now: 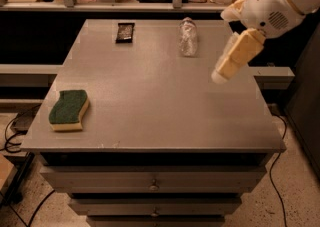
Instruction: Move rxbar chocolate near sponge
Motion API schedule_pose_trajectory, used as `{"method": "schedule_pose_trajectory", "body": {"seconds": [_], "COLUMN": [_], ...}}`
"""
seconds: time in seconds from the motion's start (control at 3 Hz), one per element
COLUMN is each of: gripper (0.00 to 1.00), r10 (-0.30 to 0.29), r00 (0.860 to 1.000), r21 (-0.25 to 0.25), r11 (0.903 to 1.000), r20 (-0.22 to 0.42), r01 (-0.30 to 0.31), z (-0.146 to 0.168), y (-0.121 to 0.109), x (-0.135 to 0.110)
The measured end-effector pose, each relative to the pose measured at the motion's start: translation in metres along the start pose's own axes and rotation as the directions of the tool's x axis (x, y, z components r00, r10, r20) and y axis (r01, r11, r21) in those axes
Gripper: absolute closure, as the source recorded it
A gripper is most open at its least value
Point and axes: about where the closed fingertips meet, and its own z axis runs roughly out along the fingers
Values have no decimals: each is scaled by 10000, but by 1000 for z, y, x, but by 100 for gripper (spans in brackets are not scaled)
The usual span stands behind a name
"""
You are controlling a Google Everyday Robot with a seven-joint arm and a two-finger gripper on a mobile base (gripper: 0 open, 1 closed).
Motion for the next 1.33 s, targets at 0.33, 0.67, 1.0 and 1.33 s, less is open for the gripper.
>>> {"method": "schedule_pose_trajectory", "body": {"seconds": [0.33,0.67,1.0,1.33], "gripper": [0,0,0,0], "r10": [17,97,511,685], "r00": [9997,9997,9939,9867], "r21": [-7,-25,115,96], "r11": [10000,10000,9986,9975], "r20": [255,242,975,1472], "r01": [-16,-96,-525,-707], "z": [4,5,21,40], "y": [-6,-5,-18,-36], "x": [-6,-5,-17,-29]}}
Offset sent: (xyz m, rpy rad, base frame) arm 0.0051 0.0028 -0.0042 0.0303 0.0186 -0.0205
